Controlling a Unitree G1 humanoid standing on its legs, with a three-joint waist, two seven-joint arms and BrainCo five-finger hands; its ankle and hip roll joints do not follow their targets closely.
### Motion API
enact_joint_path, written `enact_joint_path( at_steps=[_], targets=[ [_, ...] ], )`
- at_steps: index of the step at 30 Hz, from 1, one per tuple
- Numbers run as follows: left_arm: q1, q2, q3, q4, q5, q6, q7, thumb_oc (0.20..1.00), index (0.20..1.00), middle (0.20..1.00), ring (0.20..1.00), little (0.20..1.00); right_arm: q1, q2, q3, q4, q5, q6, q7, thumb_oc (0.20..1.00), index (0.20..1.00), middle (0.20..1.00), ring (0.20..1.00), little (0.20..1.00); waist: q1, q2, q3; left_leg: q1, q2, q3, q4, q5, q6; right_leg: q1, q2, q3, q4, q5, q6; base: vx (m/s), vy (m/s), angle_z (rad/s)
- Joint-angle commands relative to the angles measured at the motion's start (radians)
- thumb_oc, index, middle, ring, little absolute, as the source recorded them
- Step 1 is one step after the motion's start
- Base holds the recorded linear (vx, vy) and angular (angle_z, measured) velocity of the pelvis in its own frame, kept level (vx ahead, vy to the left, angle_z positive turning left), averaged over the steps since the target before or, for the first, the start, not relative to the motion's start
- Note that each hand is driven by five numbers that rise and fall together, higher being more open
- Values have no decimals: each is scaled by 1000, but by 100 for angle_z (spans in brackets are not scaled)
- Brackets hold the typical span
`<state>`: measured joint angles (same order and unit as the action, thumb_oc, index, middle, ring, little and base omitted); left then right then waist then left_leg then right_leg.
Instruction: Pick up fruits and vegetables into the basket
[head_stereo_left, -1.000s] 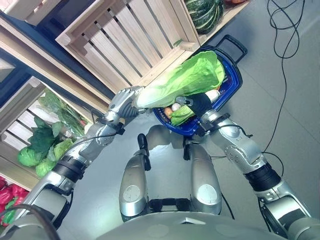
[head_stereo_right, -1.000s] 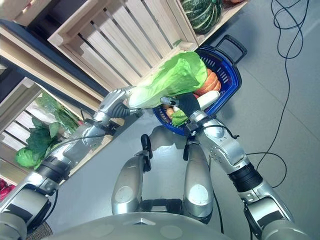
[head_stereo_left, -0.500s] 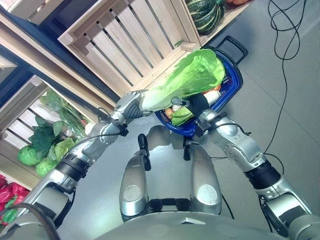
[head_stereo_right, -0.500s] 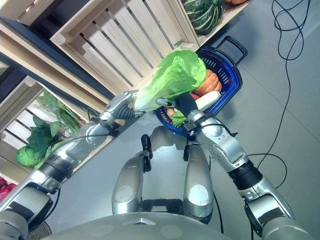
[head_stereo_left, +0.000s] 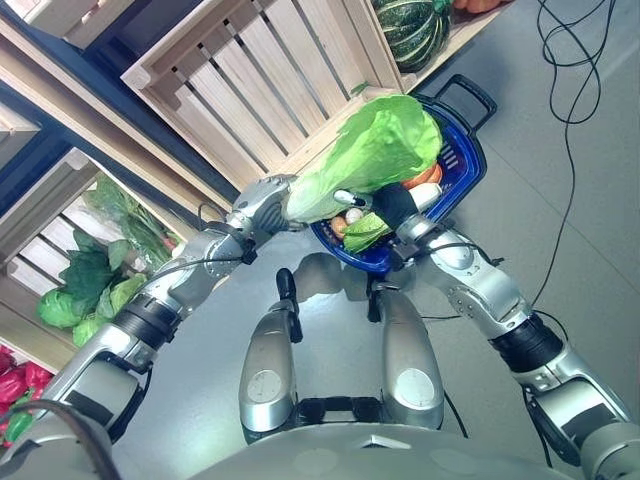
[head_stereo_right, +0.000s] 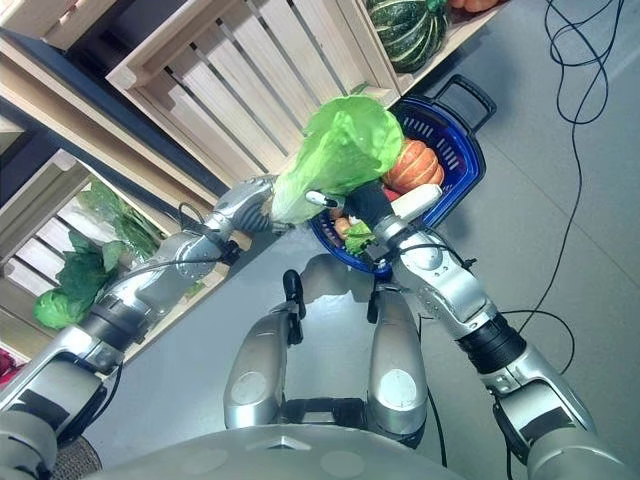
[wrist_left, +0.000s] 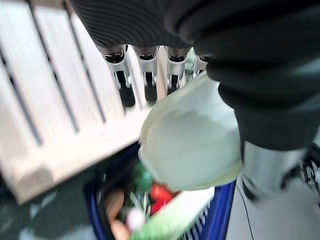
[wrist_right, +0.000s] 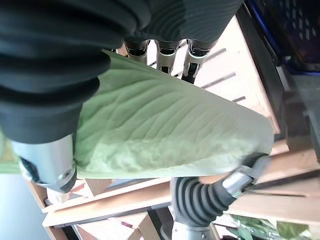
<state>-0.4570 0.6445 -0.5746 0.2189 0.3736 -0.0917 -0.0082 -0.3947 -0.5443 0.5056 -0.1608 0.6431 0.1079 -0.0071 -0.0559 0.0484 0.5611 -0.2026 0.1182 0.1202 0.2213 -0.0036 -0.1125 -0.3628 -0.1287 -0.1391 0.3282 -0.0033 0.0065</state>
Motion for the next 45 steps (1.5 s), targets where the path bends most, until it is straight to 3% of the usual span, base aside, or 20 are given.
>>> enact_joint_path(
  at_steps=[1, 9, 19, 21, 23, 27, 31, 36, 45],
  targets=[
    [89, -32, -50, -65, -93, 26, -71, 1000, 1000, 1000, 1000, 1000, -18, 54, -85, -180, 32, -119, -18, 200, 200, 200, 200, 200, -7, -4, -68, -46, -24, 28, 26, -51, 63, 51, -31, 9, -25, -70, 89, -58, 17, -3],
    [291, -25, 44, 39, -163, 101, -10, 1000, 1000, 1000, 1000, 1000, 121, -20, -302, -219, -7, -224, -66, 200, 200, 200, 200, 200, -21, 15, -41, -109, -23, 43, 44, -45, 59, -32, -27, -11, 38, -90, 74, -45, 24, -6],
    [498, -114, 162, 265, -282, 29, 136, 1000, 1000, 1000, 1000, 1000, 244, -42, -454, -152, -10, -365, -161, 200, 200, 200, 200, 200, -7, 48, -41, -215, -24, 61, 62, -38, 53, -163, -40, -40, 131, -135, 57, -23, 15, -1],
    [533, -148, 198, 314, -355, 19, 140, 1000, 1000, 1000, 1000, 1000, 245, -31, -483, -100, -51, -393, -220, 200, 200, 200, 200, 200, 6, 59, -41, -256, -30, 55, 80, -35, 54, -205, -46, -50, 165, -145, 50, 27, -41, 6],
    [551, -163, 215, 335, -399, 17, 131, 1000, 1000, 1000, 1000, 1000, 242, -27, -496, -63, -64, -398, -246, 200, 200, 200, 200, 200, 13, 63, -41, -255, -37, 44, 99, -66, 48, -208, -52, -45, 196, -184, 58, 71, -41, 13],
    [575, -215, 264, 418, -561, 55, 82, 1000, 1000, 1000, 1000, 1000, 186, -2, -510, 74, -14, -420, -269, 200, 200, 200, 200, 200, 40, 80, -41, -318, -45, 33, 125, -62, 51, -266, -61, -59, 232, -193, 43, -14, -63, 18],
    [588, -267, 306, 508, -693, 93, 24, 1000, 1000, 1000, 1000, 1000, 99, 22, -510, 221, 19, -418, -294, 200, 200, 200, 200, 200, 71, 98, -41, -378, -58, 19, 149, -60, 56, -327, -70, -71, 270, -201, 29, -2, -54, 11],
    [595, -295, 301, 591, -736, 141, -51, 1000, 1000, 1000, 1000, 1000, -74, -21, -523, 452, 233, -344, -235, 200, 200, 200, 200, 200, 120, 148, -41, -446, -76, 8, 164, -50, 60, -410, -92, -78, 320, -211, 14, 9, 8, 20],
    [620, -328, 262, 660, -727, 116, -130, 1000, 1000, 1000, 1000, 1000, -283, -62, -516, 783, 631, -228, -5, 200, 200, 200, 200, 200, 176, 229, -41, -537, -103, -1, 167, -36, 69, -535, -109, -59, 393, -239, -2, 8, 42, 12]
  ],
)
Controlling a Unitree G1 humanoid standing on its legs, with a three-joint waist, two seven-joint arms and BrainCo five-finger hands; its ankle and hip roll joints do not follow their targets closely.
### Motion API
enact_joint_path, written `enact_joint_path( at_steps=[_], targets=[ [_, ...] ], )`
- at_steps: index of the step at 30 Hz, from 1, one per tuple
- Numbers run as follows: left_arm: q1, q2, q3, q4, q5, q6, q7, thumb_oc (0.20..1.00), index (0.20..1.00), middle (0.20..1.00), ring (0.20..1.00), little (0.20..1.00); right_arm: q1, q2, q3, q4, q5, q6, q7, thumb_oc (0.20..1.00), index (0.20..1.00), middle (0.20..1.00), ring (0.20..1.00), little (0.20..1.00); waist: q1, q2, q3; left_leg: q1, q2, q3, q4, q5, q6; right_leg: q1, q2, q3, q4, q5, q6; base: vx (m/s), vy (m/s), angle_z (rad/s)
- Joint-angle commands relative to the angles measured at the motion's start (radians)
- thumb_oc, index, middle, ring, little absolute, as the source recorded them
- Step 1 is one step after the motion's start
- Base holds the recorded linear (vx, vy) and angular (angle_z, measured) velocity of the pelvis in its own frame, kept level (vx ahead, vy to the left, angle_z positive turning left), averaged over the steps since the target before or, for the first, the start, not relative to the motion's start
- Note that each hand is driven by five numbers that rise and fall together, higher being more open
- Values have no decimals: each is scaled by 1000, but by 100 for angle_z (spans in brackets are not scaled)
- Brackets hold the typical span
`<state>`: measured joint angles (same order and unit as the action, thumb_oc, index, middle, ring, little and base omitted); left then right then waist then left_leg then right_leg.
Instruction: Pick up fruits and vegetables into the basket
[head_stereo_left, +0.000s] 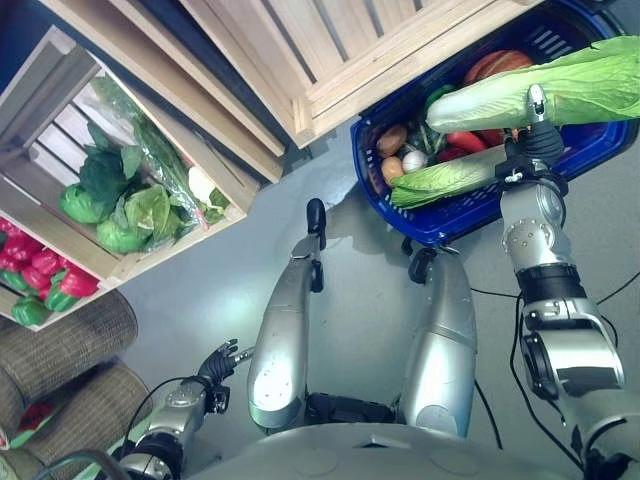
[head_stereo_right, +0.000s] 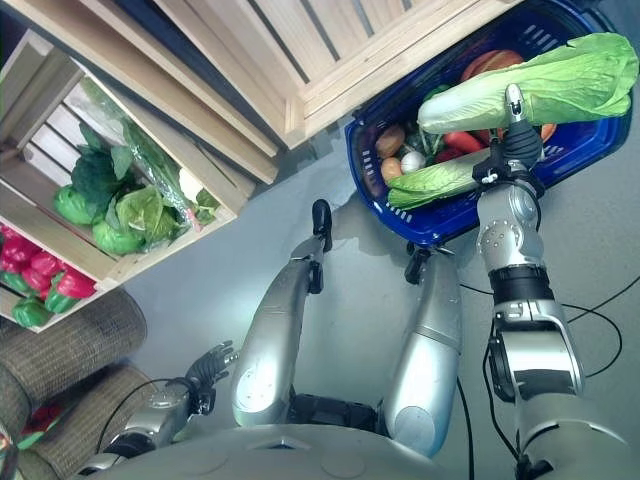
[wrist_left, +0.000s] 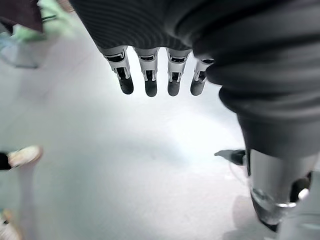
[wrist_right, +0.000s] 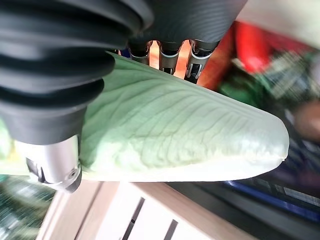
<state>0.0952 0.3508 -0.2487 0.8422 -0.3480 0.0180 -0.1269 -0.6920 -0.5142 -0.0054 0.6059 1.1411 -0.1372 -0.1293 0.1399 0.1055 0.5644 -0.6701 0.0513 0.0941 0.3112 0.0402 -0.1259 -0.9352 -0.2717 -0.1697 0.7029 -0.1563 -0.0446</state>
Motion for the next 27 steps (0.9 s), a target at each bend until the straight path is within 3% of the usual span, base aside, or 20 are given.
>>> enact_joint_path(
  at_steps=[1, 5, 10, 12, 13, 14, 19, 27],
  targets=[
    [68, -34, -69, 38, -1, 5, -12, 1000, 1000, 1000, 1000, 1000, 1, -89, 1, 38, 162, 35, 140, 200, 200, 200, 200, 200, -16, 178, -44, -77, -38, 23, 78, -78, 83, 27, 33, -26, 24, -86, 48, -2, 11, 6],
    [63, -30, -78, 41, 21, 4, -24, 1000, 1000, 1000, 1000, 1000, -61, -92, 29, 157, 279, 162, 207, 200, 200, 200, 200, 200, 2, 198, -44, -106, -44, 16, 80, -73, 86, -13, 31, -17, 38, -89, 47, -4, -5, 9],
    [57, -30, -93, 45, 45, -6, -25, 1000, 1000, 1000, 1000, 1000, -124, -115, 24, 357, 349, 310, 202, 200, 200, 200, 200, 200, 18, 219, -44, -121, -49, 9, 75, -72, 89, -36, 30, -10, 38, -86, 49, -3, -14, 5],
    [57, -32, -100, 40, 44, -4, -21, 1000, 1000, 1000, 1000, 1000, -136, -124, 17, 398, 335, 334, 179, 200, 200, 200, 200, 200, 19, 224, -44, -119, -49, 8, 74, -74, 89, -36, 31, -9, 36, -85, 50, 2, -2, 5],
    [57, -32, -103, 38, 42, -4, -19, 1000, 1000, 1000, 1000, 1000, -140, -127, 15, 411, 330, 335, 154, 909, 909, 909, 909, 909, 20, 226, -44, -118, -49, 8, 73, -74, 89, -35, 31, -8, 36, -85, 50, 2, -1, 5],
    [60, -35, -105, 31, 39, -3, -15, 1000, 1000, 1000, 1000, 1000, -143, -132, 8, 436, 312, 337, 129, 1000, 1000, 1000, 1000, 1000, 21, 229, -44, -115, -49, 8, 71, -75, 89, -31, 32, -7, 31, -85, 51, 0, 0, 0],
    [68, -27, -115, 7, 37, -12, 4, 1000, 1000, 1000, 1000, 1000, -131, -142, 6, 483, 103, 271, 23, 1000, 1000, 1000, 1000, 1000, 16, 221, -44, -91, -51, 5, 57, -76, 88, -1, 46, -9, -7, -67, 53, -21, -22, 0],
    [51, -32, -94, -5, -5, 3, 51, 1000, 1000, 1000, 1000, 1000, -43, -97, -8, 447, -28, 154, -165, 1000, 1000, 1000, 1000, 1000, -12, 185, -44, 4, -48, 9, 12, -76, 83, 109, 70, -18, -88, -39, 62, -16, 4, 1]
  ],
)
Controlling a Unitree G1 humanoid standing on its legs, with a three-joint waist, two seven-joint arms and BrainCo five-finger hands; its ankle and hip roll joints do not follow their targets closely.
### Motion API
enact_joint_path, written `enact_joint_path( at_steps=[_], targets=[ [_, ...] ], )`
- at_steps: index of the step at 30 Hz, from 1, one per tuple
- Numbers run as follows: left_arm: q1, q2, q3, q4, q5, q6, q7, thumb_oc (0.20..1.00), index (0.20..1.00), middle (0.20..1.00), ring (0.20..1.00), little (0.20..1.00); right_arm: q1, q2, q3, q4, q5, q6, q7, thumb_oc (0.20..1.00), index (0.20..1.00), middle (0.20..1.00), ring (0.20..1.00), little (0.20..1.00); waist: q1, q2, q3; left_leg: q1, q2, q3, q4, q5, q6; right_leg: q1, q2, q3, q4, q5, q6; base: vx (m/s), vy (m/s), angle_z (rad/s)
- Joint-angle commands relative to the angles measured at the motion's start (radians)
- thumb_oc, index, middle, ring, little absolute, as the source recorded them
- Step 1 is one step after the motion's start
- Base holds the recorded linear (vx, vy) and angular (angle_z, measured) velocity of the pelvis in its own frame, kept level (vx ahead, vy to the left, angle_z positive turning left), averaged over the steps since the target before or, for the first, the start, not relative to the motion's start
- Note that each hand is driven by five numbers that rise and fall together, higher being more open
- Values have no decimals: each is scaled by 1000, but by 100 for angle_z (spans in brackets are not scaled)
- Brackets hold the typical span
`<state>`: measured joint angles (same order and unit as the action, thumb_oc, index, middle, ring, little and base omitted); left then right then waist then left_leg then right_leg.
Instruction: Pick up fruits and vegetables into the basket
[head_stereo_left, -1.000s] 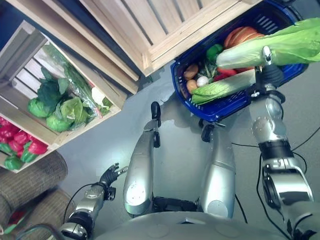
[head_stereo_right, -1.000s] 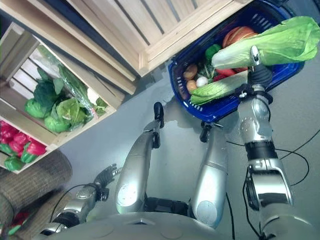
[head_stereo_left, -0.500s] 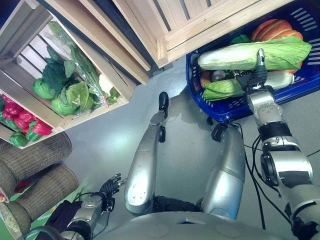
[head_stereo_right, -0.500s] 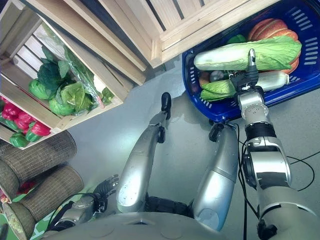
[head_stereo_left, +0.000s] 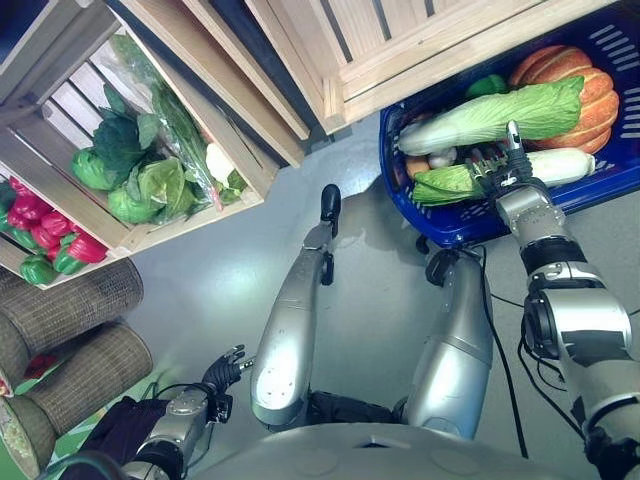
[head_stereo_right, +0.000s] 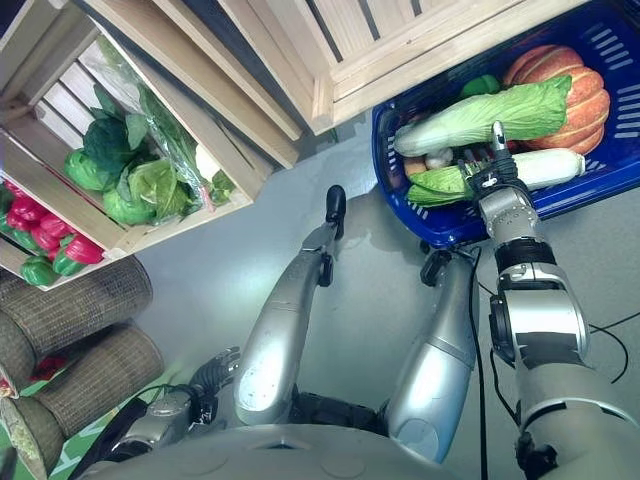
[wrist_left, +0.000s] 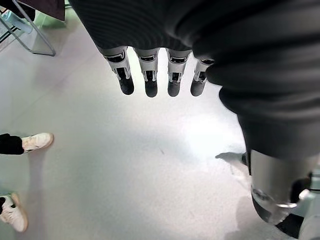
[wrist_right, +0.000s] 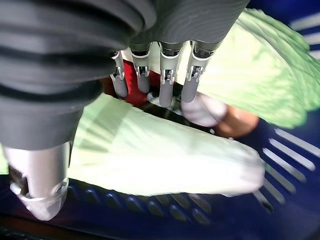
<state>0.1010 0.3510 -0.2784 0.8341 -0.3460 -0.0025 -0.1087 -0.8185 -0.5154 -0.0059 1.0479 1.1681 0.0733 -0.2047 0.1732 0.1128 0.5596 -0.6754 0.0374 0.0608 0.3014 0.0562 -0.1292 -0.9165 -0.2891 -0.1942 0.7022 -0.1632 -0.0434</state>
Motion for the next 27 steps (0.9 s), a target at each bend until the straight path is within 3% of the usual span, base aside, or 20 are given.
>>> enact_joint_path(
  at_steps=[1, 3, 7, 12, 14, 16, 23, 27],
  targets=[
    [41, -37, -61, 9, -15, 21, 43, 1000, 1000, 1000, 1000, 1000, 119, -78, -8, -8, -86, -67, -104, 1000, 1000, 1000, 1000, 1000, -55, 166, -40, 39, -34, 41, 13, -92, 85, 125, 90, 9, -108, -25, 65, 0, 0, 0],
    [36, -38, -59, 12, -17, 19, 46, 1000, 1000, 1000, 1000, 1000, 134, -70, -7, -18, -92, -72, -115, 1000, 1000, 1000, 1000, 1000, -60, 161, -40, 57, -32, 41, 5, -91, 86, 144, 91, 9, -119, -21, 67, -9, 13, -3],
    [9, -47, -36, 49, -27, 28, 79, 1000, 1000, 1000, 1000, 1000, 291, 17, 14, -105, -147, -128, -69, 1000, 1000, 1000, 1000, 1000, -100, 113, -40, 160, -24, 37, -38, -87, 84, 263, 104, 12, -185, 1, 84, -1, 17, -1],
    [-16, -51, 15, 100, -39, 22, 113, 1000, 1000, 1000, 1000, 1000, 507, 106, 67, -230, -282, -195, 60, 1000, 1000, 1000, 1000, 1000, -141, 56, -40, 275, -5, 38, -107, -47, 86, 403, 116, 7, -279, 56, 98, -39, 31, -12],
    [-30, -50, 60, 118, -46, 20, 126, 1000, 1000, 1000, 1000, 1000, 612, 138, 98, -272, -417, -232, 122, 1000, 1000, 1000, 1000, 1000, -161, 11, -40, 370, 5, 34, -143, -46, 81, 520, 116, 8, -342, 71, 117, 46, -14, -12],
    [-26, -50, 83, 135, -43, 10, 133, 1000, 1000, 1000, 1000, 1000, 674, 148, 112, -279, -510, -256, 163, 1000, 1000, 1000, 1000, 1000, -171, -19, -74, 414, 15, 33, -165, -47, 75, 583, 116, 6, -395, 85, 128, 65, -34, -14],
    [-2, -71, 136, 180, -34, -49, 124, 1000, 1000, 1000, 1000, 1000, 816, 176, 155, -218, -740, -281, 285, 1000, 1000, 1000, 1000, 1000, -179, -72, -186, 536, 35, 36, -244, -50, 70, 738, 123, -3, -520, 113, 153, 84, -13, -9],
    [-1, -85, 134, 214, -14, -92, 123, 1000, 1000, 1000, 1000, 1000, 855, 206, 184, -144, -818, -292, 299, 1000, 1000, 1000, 1000, 1000, -173, -95, -243, 581, 42, 32, -276, -52, 71, 792, 125, -6, -557, 123, 163, 25, -14, -4]
  ],
)
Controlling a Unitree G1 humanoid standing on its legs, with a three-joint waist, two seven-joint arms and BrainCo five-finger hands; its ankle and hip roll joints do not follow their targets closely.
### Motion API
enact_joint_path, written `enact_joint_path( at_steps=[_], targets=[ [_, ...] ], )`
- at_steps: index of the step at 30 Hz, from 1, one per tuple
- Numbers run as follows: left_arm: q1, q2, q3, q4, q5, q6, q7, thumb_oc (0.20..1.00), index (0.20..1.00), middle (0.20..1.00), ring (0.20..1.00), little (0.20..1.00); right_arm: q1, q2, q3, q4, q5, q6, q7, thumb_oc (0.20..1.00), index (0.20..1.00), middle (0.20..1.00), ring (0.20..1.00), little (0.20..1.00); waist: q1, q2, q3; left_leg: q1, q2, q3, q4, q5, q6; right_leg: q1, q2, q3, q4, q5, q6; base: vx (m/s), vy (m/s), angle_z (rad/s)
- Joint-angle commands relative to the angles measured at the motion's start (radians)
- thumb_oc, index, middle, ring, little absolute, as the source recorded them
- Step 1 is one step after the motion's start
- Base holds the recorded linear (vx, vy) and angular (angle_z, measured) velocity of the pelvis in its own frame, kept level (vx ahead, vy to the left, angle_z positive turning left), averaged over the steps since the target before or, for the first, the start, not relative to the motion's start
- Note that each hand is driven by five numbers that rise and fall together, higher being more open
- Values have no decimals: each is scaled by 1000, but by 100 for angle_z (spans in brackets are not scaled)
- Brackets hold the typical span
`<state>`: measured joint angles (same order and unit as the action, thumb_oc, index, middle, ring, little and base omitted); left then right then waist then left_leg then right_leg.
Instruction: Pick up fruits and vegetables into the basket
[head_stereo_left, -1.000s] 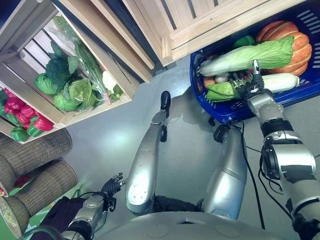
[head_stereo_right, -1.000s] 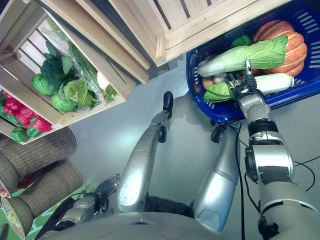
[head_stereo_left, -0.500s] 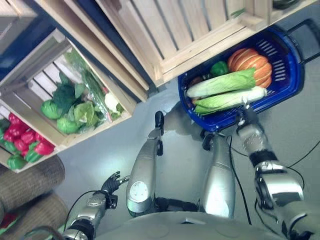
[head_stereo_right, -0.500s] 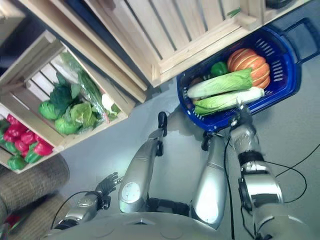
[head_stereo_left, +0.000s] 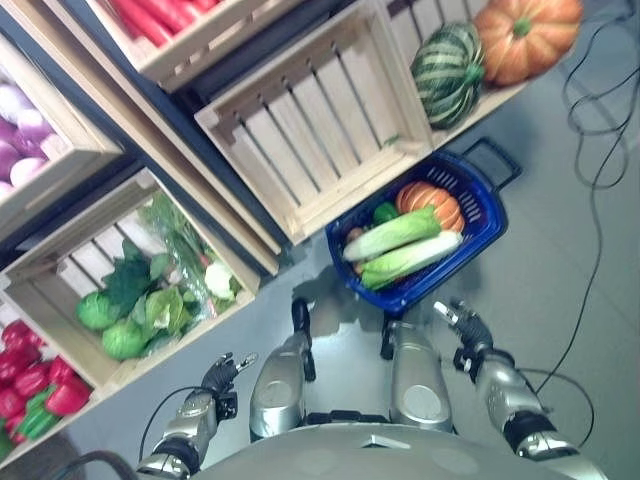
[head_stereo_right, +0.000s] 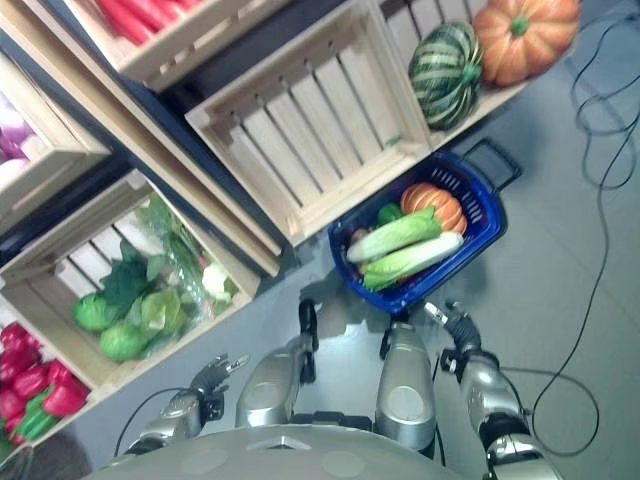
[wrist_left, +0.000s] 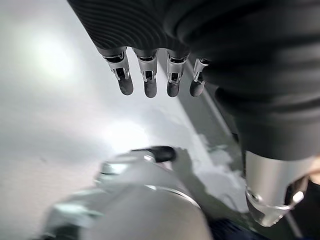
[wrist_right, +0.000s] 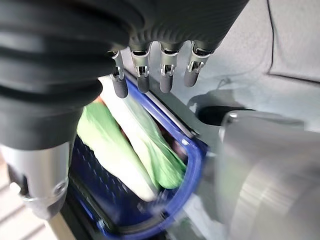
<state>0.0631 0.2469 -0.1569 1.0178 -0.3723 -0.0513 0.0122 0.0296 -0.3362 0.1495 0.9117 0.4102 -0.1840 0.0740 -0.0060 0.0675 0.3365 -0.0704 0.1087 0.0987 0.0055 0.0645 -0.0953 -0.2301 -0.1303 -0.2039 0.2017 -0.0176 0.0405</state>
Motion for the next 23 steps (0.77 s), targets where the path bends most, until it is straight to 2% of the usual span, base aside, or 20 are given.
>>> enact_joint_path(
  at_steps=[1, 8, 10, 15, 16, 23],
  targets=[
    [37, 13, 7, 41, 25, -57, 4, 1000, 1000, 1000, 1000, 1000, 14, 36, 35, 13, -69, -33, 18, 1000, 1000, 1000, 1000, 1000, 9, -55, -36, -11, -28, -7, 9, -60, 37, 122, -34, 3, -72, -17, 83, 0, 0, 0],
    [29, -27, -46, 103, 85, -159, -4, 1000, 1000, 1000, 1000, 1000, 1, 91, 22, 187, -14, 17, 43, 1000, 1000, 1000, 1000, 1000, 27, -75, -127, 78, -11, 12, -62, -50, 30, 218, -43, -17, -167, 26, 106, 38, 22, 1],
    [18, -32, -58, 109, 75, -164, -23, 1000, 1000, 1000, 1000, 1000, -10, 101, 18, 227, -6, 29, 45, 1000, 1000, 1000, 1000, 1000, 29, -75, -140, 91, -5, 21, -76, -47, 26, 233, -43, -24, -181, 31, 108, 8, 49, -1],
    [-6, -57, -100, 145, 88, -129, -87, 1000, 1000, 1000, 1000, 1000, -38, 124, 11, 292, 45, 87, 88, 1000, 1000, 1000, 1000, 1000, 32, -74, -163, 114, -9, 33, -87, -53, 23, 264, -44, -38, -220, 46, 112, -7, 41, -3],
    [-10, -67, -112, 166, 105, -111, -98, 1000, 1000, 1000, 1000, 1000, -43, 133, 14, 311, 49, 134, 129, 1000, 1000, 1000, 1000, 1000, 34, -75, -172, 123, -10, 40, -86, -57, 23, 276, -46, -47, -234, 52, 113, 6, 30, -1],
    [-17, -97, -122, 227, 148, -49, -114, 1000, 1000, 1000, 1000, 1000, -56, 145, 10, 367, 84, 259, 221, 1000, 1000, 1000, 1000, 1000, 44, -77, -199, 151, -15, 47, -83, -72, 33, 310, -47, -61, -249, 50, 109, 9, 12, -2]
  ],
)
